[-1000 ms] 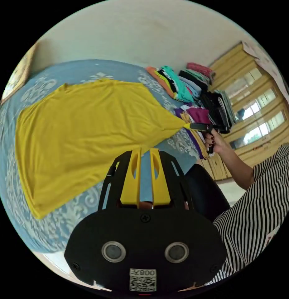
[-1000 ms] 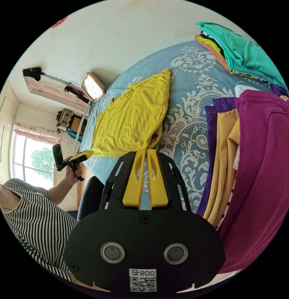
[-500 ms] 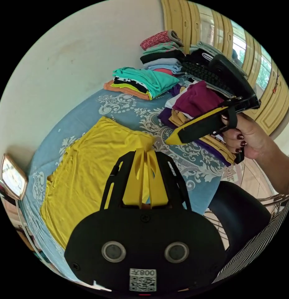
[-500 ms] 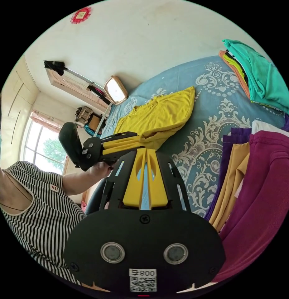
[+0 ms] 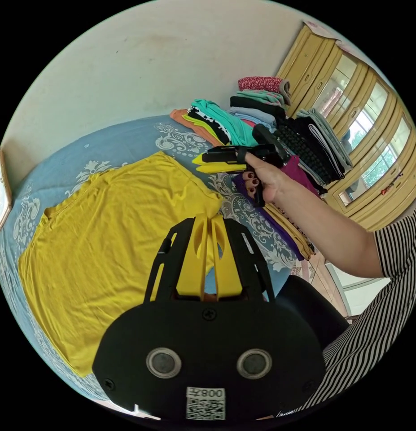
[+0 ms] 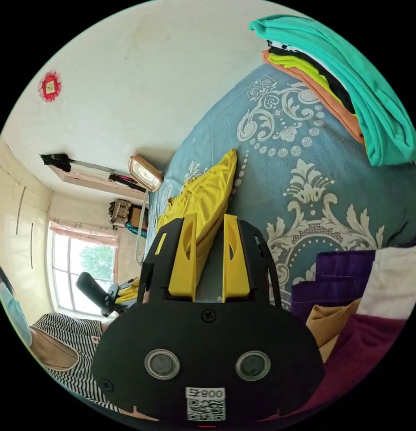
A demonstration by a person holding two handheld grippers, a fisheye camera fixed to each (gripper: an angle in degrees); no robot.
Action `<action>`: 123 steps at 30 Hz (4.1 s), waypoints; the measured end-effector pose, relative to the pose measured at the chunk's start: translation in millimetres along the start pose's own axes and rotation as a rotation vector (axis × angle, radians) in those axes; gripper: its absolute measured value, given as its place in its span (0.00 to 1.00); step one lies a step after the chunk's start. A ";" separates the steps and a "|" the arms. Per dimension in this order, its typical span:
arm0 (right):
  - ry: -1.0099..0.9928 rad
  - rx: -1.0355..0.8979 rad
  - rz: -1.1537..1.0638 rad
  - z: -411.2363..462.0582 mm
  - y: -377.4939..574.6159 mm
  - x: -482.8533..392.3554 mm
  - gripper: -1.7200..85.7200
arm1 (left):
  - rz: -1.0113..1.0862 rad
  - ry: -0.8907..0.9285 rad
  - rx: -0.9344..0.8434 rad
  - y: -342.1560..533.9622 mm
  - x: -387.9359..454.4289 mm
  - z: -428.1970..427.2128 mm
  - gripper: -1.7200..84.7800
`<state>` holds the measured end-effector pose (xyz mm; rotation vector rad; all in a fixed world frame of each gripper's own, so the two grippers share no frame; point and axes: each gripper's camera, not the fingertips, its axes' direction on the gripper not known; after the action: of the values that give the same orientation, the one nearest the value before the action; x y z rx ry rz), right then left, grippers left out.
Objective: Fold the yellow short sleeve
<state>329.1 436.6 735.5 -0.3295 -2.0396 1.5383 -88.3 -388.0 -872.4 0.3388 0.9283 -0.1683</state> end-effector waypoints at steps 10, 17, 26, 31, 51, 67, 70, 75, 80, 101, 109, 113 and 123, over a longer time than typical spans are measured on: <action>0.043 -0.087 0.070 80.6 -79.8 31.6 0.11 | 0.059 0.069 -0.029 16.2 -1.9 6.6 0.03; 0.106 -0.131 0.043 141.2 -115.6 32.1 0.06 | 0.044 0.129 -0.026 34.6 -21.5 -4.4 0.03; 0.042 -0.090 0.033 205.7 -127.5 29.2 0.04 | 0.006 0.174 0.047 67.6 -75.0 -67.0 0.03; -0.019 -0.020 -0.055 239.7 -126.5 -6.6 0.03 | -0.035 0.210 0.144 95.3 -113.9 -128.5 0.03; 0.047 -0.306 -0.521 669.6 -96.7 -208.0 0.03 | -0.793 0.137 0.525 388.5 -381.7 -381.5 0.03; 0.286 -0.541 -0.611 946.6 -50.4 -191.2 0.04 | -1.010 0.198 0.523 496.1 -463.4 -438.6 0.03; 0.331 -0.577 -0.632 979.4 -45.5 -187.4 0.04 | -1.041 0.219 0.553 513.2 -469.0 -450.1 0.03; 0.420 -0.553 -0.817 1001.3 -24.3 -202.3 0.05 | -0.995 0.111 0.531 524.8 -458.4 -483.4 0.03; 0.508 -0.522 -0.972 1031.1 -3.9 -210.2 0.05 | -0.830 0.025 0.501 504.3 -442.9 -506.4 0.03; 0.483 -0.644 -1.072 1108.5 30.2 -162.0 0.08 | -0.902 -0.208 0.382 527.0 -426.6 -543.4 0.02; 0.428 -0.549 -1.022 1081.6 30.4 -126.5 0.03 | -0.751 -0.183 0.336 491.9 -422.7 -528.9 0.02; 0.501 -0.602 -0.944 1102.9 19.3 -96.8 0.02 | -0.757 -0.210 0.271 488.4 -420.0 -514.5 0.02; 0.519 -0.509 -1.031 1081.7 49.0 -81.2 0.02 | -0.702 -0.230 0.265 481.4 -398.0 -507.6 0.02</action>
<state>-222.8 -458.4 464.7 0.1400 -1.6807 0.2670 -568.7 241.6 -728.7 0.2175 0.7643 -0.9617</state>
